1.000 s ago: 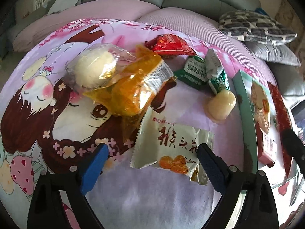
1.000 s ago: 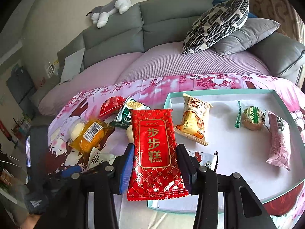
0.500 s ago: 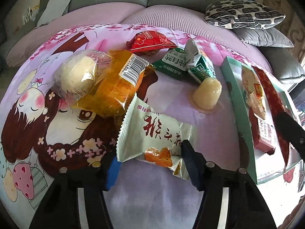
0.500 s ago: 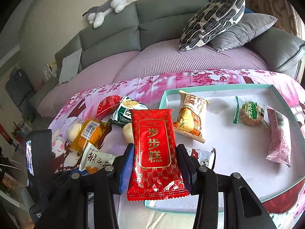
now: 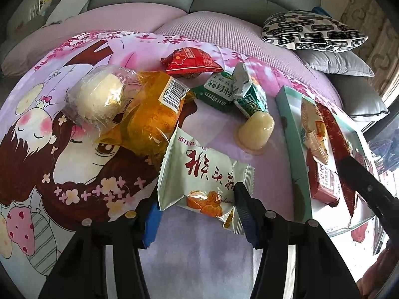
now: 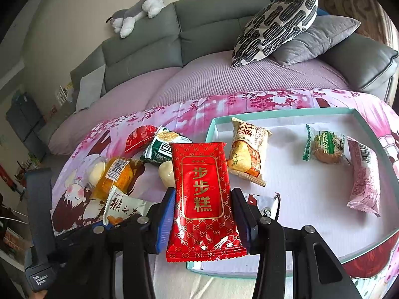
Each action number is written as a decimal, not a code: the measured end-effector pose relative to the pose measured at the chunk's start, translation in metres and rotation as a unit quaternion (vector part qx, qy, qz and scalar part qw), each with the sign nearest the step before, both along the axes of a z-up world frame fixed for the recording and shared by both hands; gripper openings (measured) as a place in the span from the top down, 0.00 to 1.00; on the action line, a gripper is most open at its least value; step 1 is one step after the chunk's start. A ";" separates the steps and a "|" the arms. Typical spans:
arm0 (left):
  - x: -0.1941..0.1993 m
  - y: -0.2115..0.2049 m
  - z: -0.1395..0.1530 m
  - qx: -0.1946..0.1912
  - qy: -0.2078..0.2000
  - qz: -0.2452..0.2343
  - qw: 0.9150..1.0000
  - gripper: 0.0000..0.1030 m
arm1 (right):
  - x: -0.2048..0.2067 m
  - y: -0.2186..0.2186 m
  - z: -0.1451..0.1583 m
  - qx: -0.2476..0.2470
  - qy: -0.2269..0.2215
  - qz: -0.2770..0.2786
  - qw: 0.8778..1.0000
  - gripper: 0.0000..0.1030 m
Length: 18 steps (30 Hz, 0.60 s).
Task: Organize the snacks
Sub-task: 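Carry the red packet right and the white pastry packet left into the tray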
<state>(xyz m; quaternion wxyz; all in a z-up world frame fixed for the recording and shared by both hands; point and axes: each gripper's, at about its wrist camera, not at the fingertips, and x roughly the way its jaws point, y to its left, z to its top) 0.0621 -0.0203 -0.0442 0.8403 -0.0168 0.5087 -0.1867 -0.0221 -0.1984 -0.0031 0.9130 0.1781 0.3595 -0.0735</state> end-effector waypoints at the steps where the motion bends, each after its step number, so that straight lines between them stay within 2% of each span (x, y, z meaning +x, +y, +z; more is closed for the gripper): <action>1: 0.000 0.000 0.001 0.000 -0.001 0.000 1.000 0.45 | 0.000 0.000 0.000 0.001 0.001 0.000 1.000 0.54; 9: -0.010 -0.006 0.017 -0.010 -0.024 -0.012 1.000 0.45 | -0.003 -0.006 0.002 0.000 -0.001 -0.009 1.000 0.54; 18: -0.029 -0.035 0.039 -0.040 -0.060 -0.072 0.995 0.45 | -0.028 -0.058 0.004 0.003 0.004 -0.097 0.995 0.54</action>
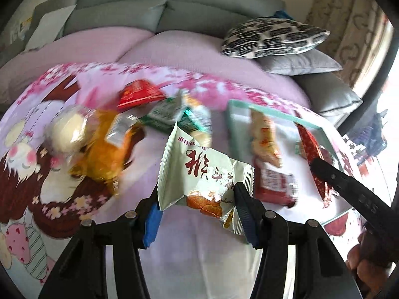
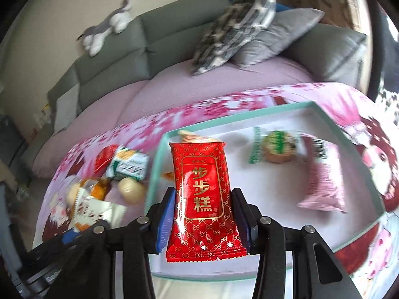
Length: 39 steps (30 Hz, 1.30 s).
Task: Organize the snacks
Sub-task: 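Carry the red packet right and the white pastry packet left into the tray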
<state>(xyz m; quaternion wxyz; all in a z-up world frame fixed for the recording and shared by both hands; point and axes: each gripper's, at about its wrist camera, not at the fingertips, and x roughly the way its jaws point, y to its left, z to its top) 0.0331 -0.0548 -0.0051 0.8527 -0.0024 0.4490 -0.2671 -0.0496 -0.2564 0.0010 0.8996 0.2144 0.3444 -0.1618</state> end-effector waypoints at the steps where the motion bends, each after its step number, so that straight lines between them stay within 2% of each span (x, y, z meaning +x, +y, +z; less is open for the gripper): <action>1: -0.003 -0.005 0.002 -0.002 -0.005 -0.009 1.000 0.45 | -0.003 -0.005 0.000 -0.001 0.001 -0.009 1.000 0.54; 13: -0.032 -0.081 0.018 -0.015 -0.059 -0.115 0.992 0.45 | -0.047 -0.064 0.005 0.008 -0.008 -0.105 0.994 0.54; 20: -0.040 -0.117 0.014 -0.015 -0.069 -0.157 0.985 0.45 | -0.051 -0.072 0.003 0.017 -0.014 -0.105 0.994 0.54; 27: -0.041 -0.130 -0.002 0.005 -0.054 -0.169 0.984 0.45 | -0.047 -0.072 -0.004 0.032 -0.013 -0.098 0.995 0.54; 39: -0.041 -0.140 -0.016 0.027 -0.053 -0.178 0.982 0.44 | -0.036 -0.071 -0.015 0.037 0.007 -0.084 0.996 0.53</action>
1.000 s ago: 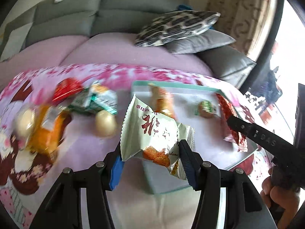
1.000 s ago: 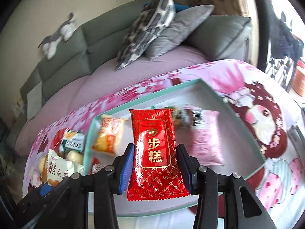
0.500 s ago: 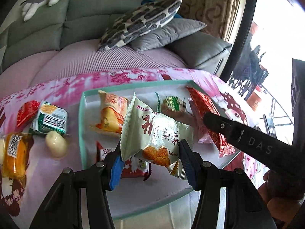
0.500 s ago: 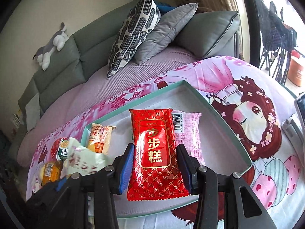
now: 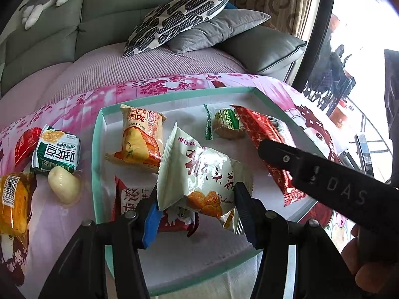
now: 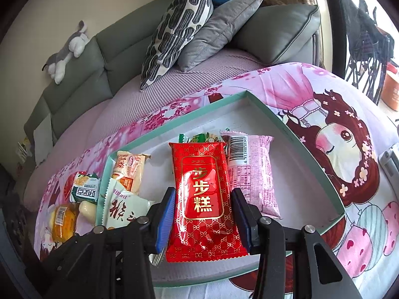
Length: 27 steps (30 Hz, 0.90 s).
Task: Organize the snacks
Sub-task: 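Carry the red packet right and the white pastry packet left into the tray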
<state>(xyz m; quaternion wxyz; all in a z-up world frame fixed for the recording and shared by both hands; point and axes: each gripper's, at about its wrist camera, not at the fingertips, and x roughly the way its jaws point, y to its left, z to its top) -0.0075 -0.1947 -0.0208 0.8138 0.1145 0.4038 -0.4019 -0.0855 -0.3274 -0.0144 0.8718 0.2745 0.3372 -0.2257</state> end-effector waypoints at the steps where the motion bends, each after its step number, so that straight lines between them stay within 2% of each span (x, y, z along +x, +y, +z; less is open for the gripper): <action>1: 0.000 0.000 0.000 0.000 -0.001 0.000 1.000 0.44 | 0.001 0.001 -0.001 0.001 0.002 0.002 1.000 0.53; 16: 0.004 0.006 0.005 0.012 0.001 0.023 1.000 0.41 | 0.005 0.000 -0.004 0.002 0.009 0.006 1.000 0.52; 20: 0.014 0.019 0.008 0.010 0.021 0.055 0.998 0.38 | 0.005 0.000 -0.005 -0.002 0.015 0.003 1.000 0.52; 22: 0.020 0.027 0.009 0.003 0.029 0.075 0.997 0.32 | 0.005 -0.001 -0.005 -0.003 0.018 0.001 1.000 0.52; 27: 0.034 0.046 0.014 -0.012 0.027 0.113 0.993 0.32 | 0.005 -0.001 -0.005 -0.003 0.022 0.000 1.000 0.52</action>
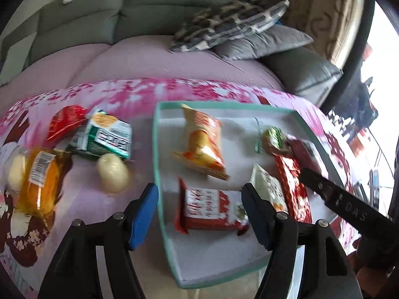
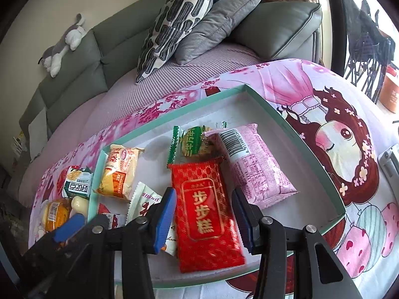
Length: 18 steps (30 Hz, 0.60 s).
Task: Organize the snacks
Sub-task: 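Carry the red packet right and the white pastry packet left into the tray, then open both grippers to release the packets in the tray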
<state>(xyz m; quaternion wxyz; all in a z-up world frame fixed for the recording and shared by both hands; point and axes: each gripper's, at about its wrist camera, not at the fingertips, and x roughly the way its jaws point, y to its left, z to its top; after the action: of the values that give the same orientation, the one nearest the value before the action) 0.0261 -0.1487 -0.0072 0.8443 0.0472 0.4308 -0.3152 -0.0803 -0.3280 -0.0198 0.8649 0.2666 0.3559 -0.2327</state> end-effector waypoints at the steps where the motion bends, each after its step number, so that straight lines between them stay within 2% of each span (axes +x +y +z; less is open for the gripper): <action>1: 0.003 0.004 0.001 -0.005 0.000 0.011 1.000 0.32 | 0.000 0.000 0.000 -0.001 0.000 0.001 1.000 0.52; 5: 0.013 0.028 0.007 -0.041 0.004 0.075 0.996 0.31 | 0.002 0.004 0.001 -0.004 -0.001 0.009 1.000 0.52; 11: 0.024 0.051 0.003 -0.026 0.004 0.155 0.988 0.30 | 0.008 0.015 0.005 -0.014 -0.006 0.034 0.999 0.52; 18: 0.028 0.060 0.000 -0.020 0.010 0.181 0.983 0.30 | 0.013 0.023 0.005 -0.024 0.000 0.046 0.999 0.52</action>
<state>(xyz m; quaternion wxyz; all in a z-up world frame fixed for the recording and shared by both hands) 0.0544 -0.0886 -0.0070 0.8838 -0.0517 0.4343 -0.1663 -0.0671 -0.3051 -0.0145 0.8808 0.2293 0.3620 -0.2015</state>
